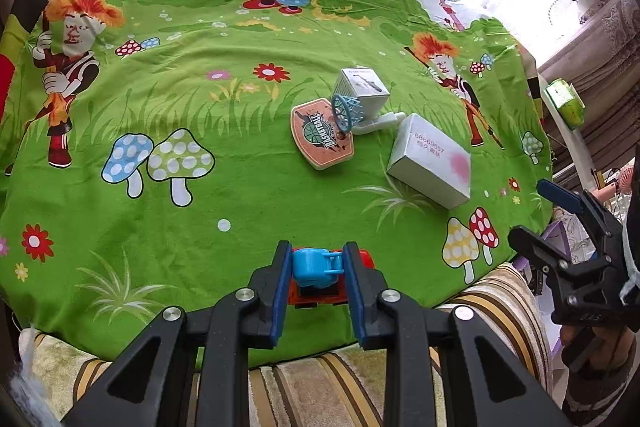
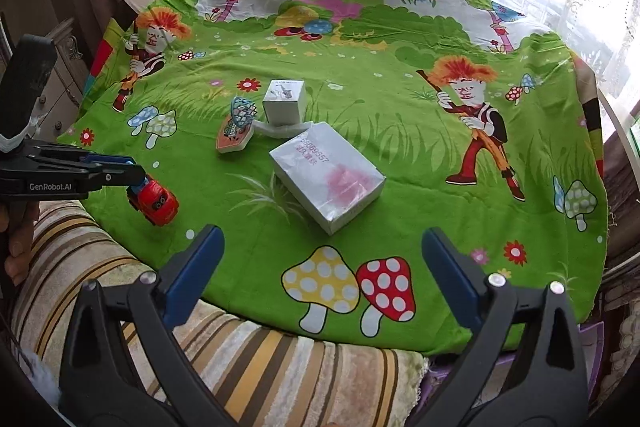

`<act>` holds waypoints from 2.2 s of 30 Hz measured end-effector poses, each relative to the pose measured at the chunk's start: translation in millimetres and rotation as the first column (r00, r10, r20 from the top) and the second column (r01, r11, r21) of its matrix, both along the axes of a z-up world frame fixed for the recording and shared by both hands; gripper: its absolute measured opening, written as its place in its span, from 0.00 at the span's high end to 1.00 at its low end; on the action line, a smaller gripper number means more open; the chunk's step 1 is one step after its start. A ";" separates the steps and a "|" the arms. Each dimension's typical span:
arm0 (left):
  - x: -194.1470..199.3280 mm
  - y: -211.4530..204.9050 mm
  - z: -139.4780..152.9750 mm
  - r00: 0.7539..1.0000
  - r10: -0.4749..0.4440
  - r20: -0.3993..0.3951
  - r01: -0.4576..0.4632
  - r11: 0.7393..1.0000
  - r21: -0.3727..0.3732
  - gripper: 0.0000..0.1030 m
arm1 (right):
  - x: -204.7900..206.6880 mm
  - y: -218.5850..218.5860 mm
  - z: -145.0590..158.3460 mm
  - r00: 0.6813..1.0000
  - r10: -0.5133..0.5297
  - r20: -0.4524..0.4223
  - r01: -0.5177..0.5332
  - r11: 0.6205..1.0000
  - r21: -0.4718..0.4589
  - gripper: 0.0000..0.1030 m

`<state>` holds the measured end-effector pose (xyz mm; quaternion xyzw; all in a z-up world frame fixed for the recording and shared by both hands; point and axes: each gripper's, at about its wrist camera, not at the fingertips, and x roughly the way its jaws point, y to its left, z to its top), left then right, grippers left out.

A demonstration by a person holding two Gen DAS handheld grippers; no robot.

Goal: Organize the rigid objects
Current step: 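Grasp the white box with pink print with the right tool, then carry the pink-print box and toy car into the storage box, open both tools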

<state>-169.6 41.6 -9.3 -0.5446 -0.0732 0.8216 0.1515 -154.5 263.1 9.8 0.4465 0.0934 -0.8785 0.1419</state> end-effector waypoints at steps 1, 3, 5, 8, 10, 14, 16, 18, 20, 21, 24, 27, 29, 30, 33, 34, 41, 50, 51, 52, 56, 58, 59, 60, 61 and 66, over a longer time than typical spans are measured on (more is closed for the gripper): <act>0.1 1.2 0.9 1.000 -0.002 -0.004 0.002 1.000 0.003 0.74 | -7.3 -3.0 -2.8 1.000 0.029 0.004 -0.029 0.999 0.020 0.03; 0.0 1.8 2.6 1.000 -0.003 -0.012 0.003 1.000 0.007 0.74 | -21.6 -7.3 -7.3 0.997 0.081 0.012 -0.081 0.995 0.059 0.03; -0.4 1.0 3.4 1.000 -0.001 -0.014 0.001 1.000 0.019 0.74 | -34.7 -10.7 -12.0 0.993 0.116 0.030 -0.118 0.989 0.087 0.03; -1.2 -1.2 3.4 1.000 0.004 -0.016 -0.004 1.000 0.031 0.74 | -50.8 -15.8 -20.6 0.985 0.165 0.053 -0.170 0.979 0.113 0.03; -1.7 -2.8 3.0 1.000 0.008 -0.015 -0.007 0.999 0.037 0.74 | -60.2 -16.7 -27.6 0.982 0.174 0.076 -0.182 0.976 0.117 0.03; -3.1 -4.8 1.5 1.000 0.014 -0.013 -0.013 0.999 0.047 0.74 | -74.8 -20.6 -43.5 0.975 0.184 0.123 -0.198 0.973 0.116 0.03; -3.7 -5.2 0.4 1.000 0.016 -0.010 -0.015 0.999 0.050 0.74 | -79.0 -23.0 -53.0 0.972 0.186 0.143 -0.204 0.972 0.120 0.03; -3.9 -4.9 -1.0 1.000 0.015 -0.006 -0.014 0.999 0.051 0.74 | -80.0 -23.6 -60.9 0.971 0.181 0.159 -0.200 0.973 0.115 0.08; -3.7 -4.8 -1.8 1.000 0.017 -0.003 -0.017 0.999 0.052 0.74 | -76.8 -23.8 -63.4 0.975 0.163 0.154 -0.184 0.974 0.134 0.27; -3.7 -4.9 -2.0 1.000 0.017 -0.003 -0.017 0.999 0.051 0.74 | -74.3 -22.3 -62.0 0.976 0.158 0.148 -0.177 0.976 0.125 0.27; -3.1 -2.9 -1.7 1.000 0.015 -0.003 -0.015 0.998 0.054 0.74 | -63.9 -13.9 -55.1 0.984 0.126 0.129 -0.138 0.986 0.090 0.28; -0.8 2.7 0.2 1.000 0.001 -0.009 -0.001 0.999 0.053 0.74 | -50.5 5.6 -44.6 0.991 0.073 0.108 -0.079 0.996 0.047 0.29; 1.2 7.2 2.5 1.000 -0.007 -0.013 0.008 0.999 0.053 0.74 | -39.7 22.6 -35.1 0.995 0.034 0.095 -0.037 0.999 0.025 0.29; 2.4 9.8 3.9 1.000 -0.013 -0.017 0.014 0.998 0.053 0.74 | -33.5 32.6 -30.0 0.996 0.014 0.087 -0.015 1.000 0.016 0.29; 6.7 20.1 8.4 0.999 -0.032 -0.027 0.033 0.998 0.059 0.74 | -11.6 64.8 -15.5 0.997 -0.048 0.067 0.048 0.999 0.001 0.30; 8.2 24.4 9.7 0.999 -0.040 -0.030 0.042 0.997 0.062 0.74 | -2.4 76.9 -11.3 0.996 -0.066 0.062 0.066 0.998 -0.004 0.35; 17.7 57.2 14.1 0.994 -0.104 -0.039 0.106 0.992 0.065 0.74 | 60.0 168.2 -7.1 0.964 -0.255 0.071 0.254 0.967 0.013 0.61; 32.5 96.4 18.3 0.983 -0.178 -0.039 0.180 0.982 0.055 0.74 | 115.7 238.8 -63.7 0.889 -0.417 0.192 0.425 0.905 0.000 0.65; 33.9 99.8 18.9 0.982 -0.186 -0.041 0.188 0.981 0.053 0.74 | 122.0 243.3 -68.1 0.880 -0.428 0.203 0.438 0.899 -0.003 0.65; 34.8 103.4 19.0 0.980 -0.193 -0.041 0.195 0.979 0.052 0.74 | 126.3 244.8 -69.8 0.877 -0.434 0.206 0.443 0.896 0.002 0.65; 37.0 116.1 17.1 0.976 -0.217 -0.031 0.218 0.975 0.050 0.74 | 127.3 234.1 -53.8 0.904 -0.402 0.145 0.410 0.912 -0.028 0.11; 39.1 120.4 18.0 0.974 -0.225 -0.033 0.226 0.973 0.051 0.74 | 119.4 224.8 -39.8 0.917 -0.390 0.087 0.395 0.917 -0.052 0.03; 39.7 122.1 18.8 0.973 -0.227 -0.034 0.228 0.972 0.051 0.74 | 111.9 219.7 -35.4 0.922 -0.379 0.078 0.383 0.922 -0.051 0.03; 40.5 123.8 19.4 0.973 -0.229 -0.036 0.230 0.972 0.049 0.74 | 102.2 213.3 -32.1 0.928 -0.366 0.070 0.369 0.928 -0.044 0.03; 41.3 126.3 19.8 0.972 -0.231 -0.037 0.233 0.971 0.048 0.74 | 93.2 207.6 -30.1 0.935 -0.351 0.059 0.353 0.935 -0.033 0.03; 48.4 141.4 22.1 0.963 -0.266 -0.042 0.268 0.962 0.051 0.74 | 40.8 183.1 -44.3 0.953 -0.291 0.085 0.288 0.956 0.044 0.03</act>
